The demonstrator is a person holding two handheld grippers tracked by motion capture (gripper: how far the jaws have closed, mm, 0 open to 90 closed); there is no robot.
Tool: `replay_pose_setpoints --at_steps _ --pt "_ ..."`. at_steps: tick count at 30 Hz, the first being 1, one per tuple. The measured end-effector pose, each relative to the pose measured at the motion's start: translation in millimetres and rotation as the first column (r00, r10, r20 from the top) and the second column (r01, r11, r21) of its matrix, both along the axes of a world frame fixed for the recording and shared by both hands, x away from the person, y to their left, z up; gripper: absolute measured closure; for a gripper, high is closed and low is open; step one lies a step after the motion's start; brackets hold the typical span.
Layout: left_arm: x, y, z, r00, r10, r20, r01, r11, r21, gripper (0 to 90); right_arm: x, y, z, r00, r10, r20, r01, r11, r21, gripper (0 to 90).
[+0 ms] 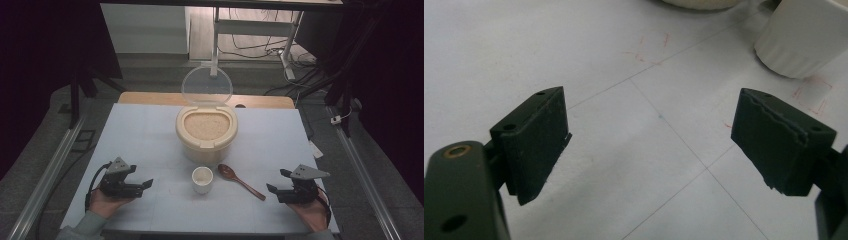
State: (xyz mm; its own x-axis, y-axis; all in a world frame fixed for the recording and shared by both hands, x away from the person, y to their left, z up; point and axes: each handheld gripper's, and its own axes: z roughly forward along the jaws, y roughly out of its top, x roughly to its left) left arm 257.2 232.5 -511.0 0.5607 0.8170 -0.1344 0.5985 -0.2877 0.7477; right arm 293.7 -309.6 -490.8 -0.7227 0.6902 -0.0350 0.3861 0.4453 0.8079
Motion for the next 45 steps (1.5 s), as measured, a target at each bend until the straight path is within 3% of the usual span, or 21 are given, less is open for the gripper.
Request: replay_pose_setpoints --at_steps 17,21,35,40,45 --pt "0.7 1.5 -0.5 1.0000 -0.002 0.008 0.002 0.9999 0.011 14.5 -0.1 -0.6 -1.4 0.9997 -0.007 -0.021 0.007 1.000 -0.008 25.2" --pt "0.6 1.5 -0.6 1.0000 -0.004 0.007 0.004 0.9999 0.013 14.2 -0.7 0.2 -1.7 0.9997 -0.013 -0.020 0.013 0.999 -0.030 25.7" --pt "1.0 1.3 -1.3 1.0000 -0.008 0.000 0.008 0.9999 0.014 13.9 -0.5 1.5 -1.2 0.9996 -0.005 -0.029 0.004 1.000 -0.025 27.7" --pt "1.2 1.6 -1.5 0.9999 -0.011 -0.003 0.011 0.9999 0.012 13.9 0.4 1.9 3.2 0.9991 -0.012 -0.040 0.011 1.000 -0.025 27.4" --pt "1.3 1.2 -1.8 0.9999 -0.011 -0.011 0.012 0.9999 0.008 13.9 3.5 8.4 18.3 0.9974 -0.013 -0.071 0.011 1.000 -0.024 28.1"
